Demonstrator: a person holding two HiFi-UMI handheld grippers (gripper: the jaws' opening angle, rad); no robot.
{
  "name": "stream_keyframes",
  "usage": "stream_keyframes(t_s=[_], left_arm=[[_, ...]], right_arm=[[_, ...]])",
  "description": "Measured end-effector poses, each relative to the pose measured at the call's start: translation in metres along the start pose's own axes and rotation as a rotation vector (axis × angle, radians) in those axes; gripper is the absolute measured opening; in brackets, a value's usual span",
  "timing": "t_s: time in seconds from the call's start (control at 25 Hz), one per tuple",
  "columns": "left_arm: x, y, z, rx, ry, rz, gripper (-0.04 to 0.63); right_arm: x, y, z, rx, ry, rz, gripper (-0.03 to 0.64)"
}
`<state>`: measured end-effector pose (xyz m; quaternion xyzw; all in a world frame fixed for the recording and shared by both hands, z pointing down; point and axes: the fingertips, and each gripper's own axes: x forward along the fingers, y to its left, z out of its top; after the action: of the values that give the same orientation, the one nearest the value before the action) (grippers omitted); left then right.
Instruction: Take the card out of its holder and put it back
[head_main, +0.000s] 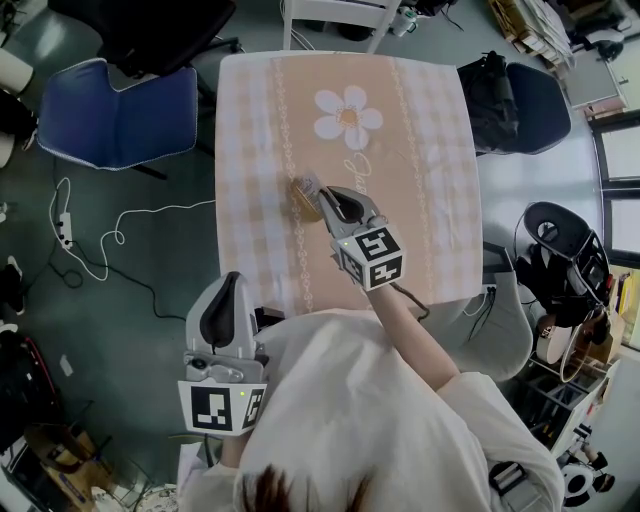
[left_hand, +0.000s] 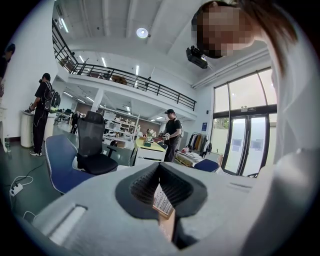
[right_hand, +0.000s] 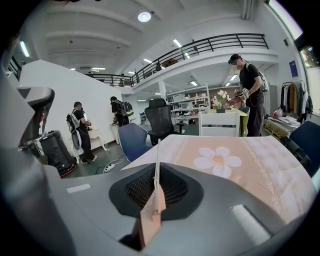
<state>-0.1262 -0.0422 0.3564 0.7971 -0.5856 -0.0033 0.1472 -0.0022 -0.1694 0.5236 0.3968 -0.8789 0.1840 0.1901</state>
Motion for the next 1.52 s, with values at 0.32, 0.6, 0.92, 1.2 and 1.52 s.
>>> stream_keyframes(t_s=[0.32,0.6,0.92,1.2,1.52], left_arm=[[-0.0002,-0.0002,-0.0014,-0.002,0.001,-0.003,0.0],[-0.0005,-0.0012,-0.0017,0.0,0.003,-0.005,0.0],[0.0012,-0.0024,-0.0008,0.001,0.001,-0.008,0.0],[0.0015,-0.0026,-0.0016,0.004,-0.002,-0.007,0.0],[0.0023,-0.0053,0.0017,0.002,-0.009,-0.004,0.0]], right_arm=[[0.0039,0.0001,-0.0058,-0.01,-0.006,0.008,0.014],[0.0044,0.0003,-0.0076,-0.014,-0.012,0.01,0.014],[0.005,-0.0018,-0.007,-0.008,-0.023,0.011,0.014],[0.0058,-0.004,-0.0082,0.001,-0.026,0.01,0.014],[0.0046,-0.0039,-0.0072,0.013,-0.036,0.01,0.014]])
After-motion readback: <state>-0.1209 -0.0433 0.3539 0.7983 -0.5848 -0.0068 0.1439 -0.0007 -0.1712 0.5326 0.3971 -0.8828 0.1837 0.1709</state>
